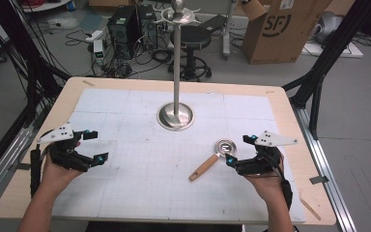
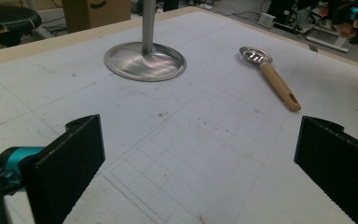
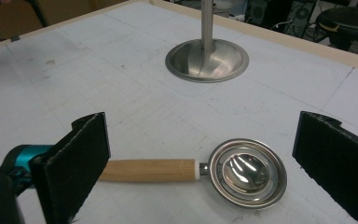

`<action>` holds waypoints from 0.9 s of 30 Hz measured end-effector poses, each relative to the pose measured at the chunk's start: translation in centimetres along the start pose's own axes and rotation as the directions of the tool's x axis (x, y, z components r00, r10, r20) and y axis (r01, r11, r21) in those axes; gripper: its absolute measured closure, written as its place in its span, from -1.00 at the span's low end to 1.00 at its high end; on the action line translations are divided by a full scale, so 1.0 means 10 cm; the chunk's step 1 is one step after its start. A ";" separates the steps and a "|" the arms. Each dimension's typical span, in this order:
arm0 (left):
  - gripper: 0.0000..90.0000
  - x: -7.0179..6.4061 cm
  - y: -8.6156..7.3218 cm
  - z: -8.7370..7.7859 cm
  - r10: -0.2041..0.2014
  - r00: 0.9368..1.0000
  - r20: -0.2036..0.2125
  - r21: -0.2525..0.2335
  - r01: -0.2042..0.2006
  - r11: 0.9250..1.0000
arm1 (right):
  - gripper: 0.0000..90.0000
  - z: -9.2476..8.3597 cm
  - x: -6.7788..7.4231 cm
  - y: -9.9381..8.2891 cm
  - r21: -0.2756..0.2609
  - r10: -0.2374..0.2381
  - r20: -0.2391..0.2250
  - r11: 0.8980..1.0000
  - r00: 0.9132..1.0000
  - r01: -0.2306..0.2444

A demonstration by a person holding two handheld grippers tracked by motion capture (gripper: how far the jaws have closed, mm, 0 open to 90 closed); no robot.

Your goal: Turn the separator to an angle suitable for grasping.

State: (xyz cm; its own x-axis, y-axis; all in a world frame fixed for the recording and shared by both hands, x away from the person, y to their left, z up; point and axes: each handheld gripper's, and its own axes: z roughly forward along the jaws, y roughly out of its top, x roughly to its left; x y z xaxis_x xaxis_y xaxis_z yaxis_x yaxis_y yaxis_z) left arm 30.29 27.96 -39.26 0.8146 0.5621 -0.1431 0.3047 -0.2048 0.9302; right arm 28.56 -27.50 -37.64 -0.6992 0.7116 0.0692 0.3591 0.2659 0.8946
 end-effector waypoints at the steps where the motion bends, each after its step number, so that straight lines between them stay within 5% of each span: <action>1: -0.95 0.00 0.00 0.00 0.000 1.000 0.000 0.000 0.000 1.000 | -0.95 0.00 0.00 0.00 0.000 0.000 0.000 1.000 1.000 0.000; 12: -0.95 0.00 -0.01 0.06 -0.005 1.000 0.020 -0.005 0.005 1.000 | -0.92 -0.03 0.06 -0.01 0.011 -0.028 -0.005 1.000 1.000 0.028; 19: -0.95 0.00 0.00 0.06 -0.002 1.000 0.016 -0.005 0.002 1.000 | -0.37 -0.02 0.09 0.01 0.033 -0.070 -0.069 0.997 0.995 0.072; 27: -0.95 -0.03 0.01 0.09 0.008 1.000 0.029 0.008 -0.008 1.000 | 0.19 0.05 0.11 -0.02 0.086 -0.047 -0.158 0.994 0.986 0.061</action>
State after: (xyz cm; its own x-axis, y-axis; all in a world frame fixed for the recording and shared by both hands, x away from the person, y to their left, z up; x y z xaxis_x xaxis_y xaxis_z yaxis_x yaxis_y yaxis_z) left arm 30.50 27.07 -39.44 0.8309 0.5370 -0.1457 0.3022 -0.2157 0.9285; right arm 28.05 -26.46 -38.01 -0.8041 0.5867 0.0960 0.3676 0.3637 0.8559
